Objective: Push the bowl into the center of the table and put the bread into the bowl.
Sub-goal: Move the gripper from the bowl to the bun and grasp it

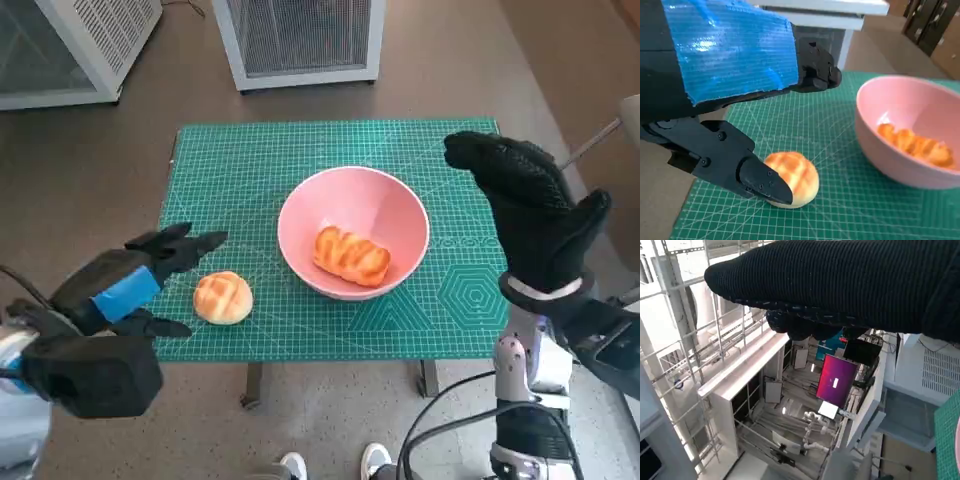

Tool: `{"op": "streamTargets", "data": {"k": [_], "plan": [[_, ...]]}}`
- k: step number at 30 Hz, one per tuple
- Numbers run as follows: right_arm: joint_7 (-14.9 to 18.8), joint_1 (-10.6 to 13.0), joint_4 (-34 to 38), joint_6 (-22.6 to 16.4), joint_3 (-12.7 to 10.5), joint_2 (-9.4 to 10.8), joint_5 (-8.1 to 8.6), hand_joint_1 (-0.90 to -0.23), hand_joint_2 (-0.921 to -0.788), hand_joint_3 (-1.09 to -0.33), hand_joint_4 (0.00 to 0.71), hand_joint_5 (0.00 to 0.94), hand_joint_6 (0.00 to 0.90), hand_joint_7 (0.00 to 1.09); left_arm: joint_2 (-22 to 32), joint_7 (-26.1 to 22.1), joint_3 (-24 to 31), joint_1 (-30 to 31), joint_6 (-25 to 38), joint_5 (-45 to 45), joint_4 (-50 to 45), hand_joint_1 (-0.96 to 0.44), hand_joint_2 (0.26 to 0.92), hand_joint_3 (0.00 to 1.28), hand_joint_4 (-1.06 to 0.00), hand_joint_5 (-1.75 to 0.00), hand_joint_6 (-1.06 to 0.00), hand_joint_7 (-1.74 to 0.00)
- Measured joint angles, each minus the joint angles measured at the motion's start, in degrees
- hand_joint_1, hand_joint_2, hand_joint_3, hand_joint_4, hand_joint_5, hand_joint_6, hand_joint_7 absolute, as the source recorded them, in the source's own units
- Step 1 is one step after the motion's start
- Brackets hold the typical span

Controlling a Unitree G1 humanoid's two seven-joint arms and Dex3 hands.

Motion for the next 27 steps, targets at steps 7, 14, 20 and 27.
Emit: {"op": "streamTargets", "data": {"k": [7,14,20,27], "plan": [[0.24,0.04,0.34,0.01,-0.13,-0.1,0.01,-0.418,-0.921,-0.436,0.402,0.0,0.101,0.53,-1.9,3.12,-5.01,-1.11,-3.08,2.6,6.33,-0.19,0.771,0.0,-0.22,-0.01,-0.31,-0.02],[0.3,0.2,0.35,0.04,-0.25,-0.18,0.01,-0.425,-0.921,-0.434,0.404,0.001,0.1,0.54,-4.5,6.96,-9.18,-3.45,-4.75,5.82,13.25,-0.18,0.775,0.0,-0.25,-0.02,-0.34,-0.02],[0.29,0.5,0.29,0.14,-0.22,-0.28,-0.04,-0.427,-0.921,-0.433,0.406,0.002,0.095,0.55,-7.22,9.99,-12.13,-5.67,-5.08,8.38,18.87,-0.05,0.801,0.01,-0.35,-0.03,-0.42,-0.04],[0.29,0.74,0.24,0.16,-0.29,-0.48,-0.06,-0.423,-0.921,-0.436,0.406,0.002,0.091,0.55,-8.68,12.19,-14.93,-7.58,-5.29,11.59,23.52,0.08,0.862,0.02,-0.69,-0.08,-0.73,-0.15]]}}
